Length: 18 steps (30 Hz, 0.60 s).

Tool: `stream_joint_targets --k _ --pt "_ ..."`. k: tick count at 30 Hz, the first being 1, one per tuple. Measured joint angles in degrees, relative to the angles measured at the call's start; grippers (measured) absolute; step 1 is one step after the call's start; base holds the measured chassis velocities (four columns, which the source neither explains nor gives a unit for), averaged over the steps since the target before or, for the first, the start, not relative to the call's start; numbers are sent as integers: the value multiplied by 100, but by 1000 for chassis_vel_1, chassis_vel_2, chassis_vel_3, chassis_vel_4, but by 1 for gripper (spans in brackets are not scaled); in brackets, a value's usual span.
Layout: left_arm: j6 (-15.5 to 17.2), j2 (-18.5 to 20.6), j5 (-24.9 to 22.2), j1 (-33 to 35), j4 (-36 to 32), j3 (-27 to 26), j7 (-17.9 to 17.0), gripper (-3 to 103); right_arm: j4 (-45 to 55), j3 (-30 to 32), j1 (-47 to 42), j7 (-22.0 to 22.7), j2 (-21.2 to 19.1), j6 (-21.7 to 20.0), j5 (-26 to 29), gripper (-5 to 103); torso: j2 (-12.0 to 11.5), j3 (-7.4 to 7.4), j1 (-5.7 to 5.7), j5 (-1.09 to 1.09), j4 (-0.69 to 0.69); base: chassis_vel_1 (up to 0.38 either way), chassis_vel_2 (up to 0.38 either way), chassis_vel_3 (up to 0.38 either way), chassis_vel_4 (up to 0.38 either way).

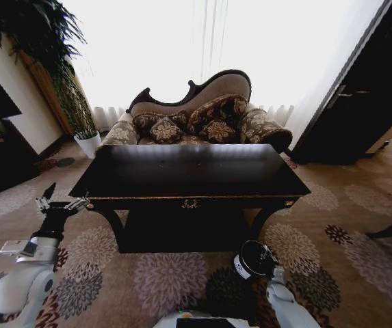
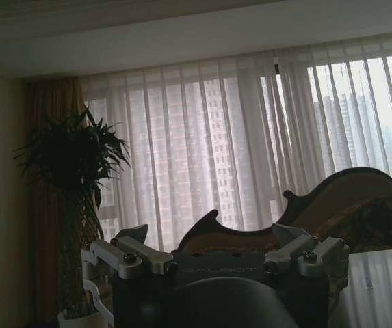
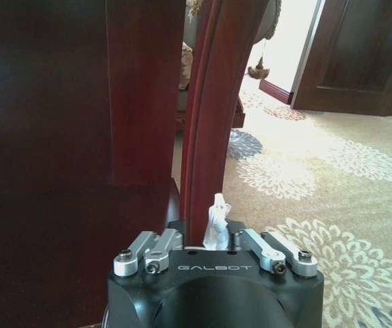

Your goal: Move to the front of the table and place the trash on the table into the trash bin.

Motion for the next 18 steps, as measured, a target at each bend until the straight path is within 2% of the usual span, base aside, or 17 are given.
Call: stream_joint_targets --k 5,7,9,10,14,18 --pt "0 0 0 0 0 0 0 100 27 -18 15 -5 14 4 9 57 0 0 0 0 0 0 0 0 0" --pt "0 0 0 0 0 0 0 100 32 -20 16 -5 14 4 9 57 0 0 0 0 0 0 0 0 0" --pt "0 0 0 0 0 0 0 100 60 -22 13 -5 16 4 9 68 0 0 0 0 0 0 0 0 0" --pt "0 0 0 0 0 0 0 100 60 -22 13 -5 16 4 9 68 0 0 0 0 0 0 0 0 0" --pt "0 0 0 0 0 0 0 100 187 -23 -67 -3 47 -8 8 90 0 0 0 0 1 0 0 0 0" --pt "0 0 0 0 0 0 0 100 367 -14 -199 -4 75 -13 8 98 0 0 0 0 0 0 0 0 0"
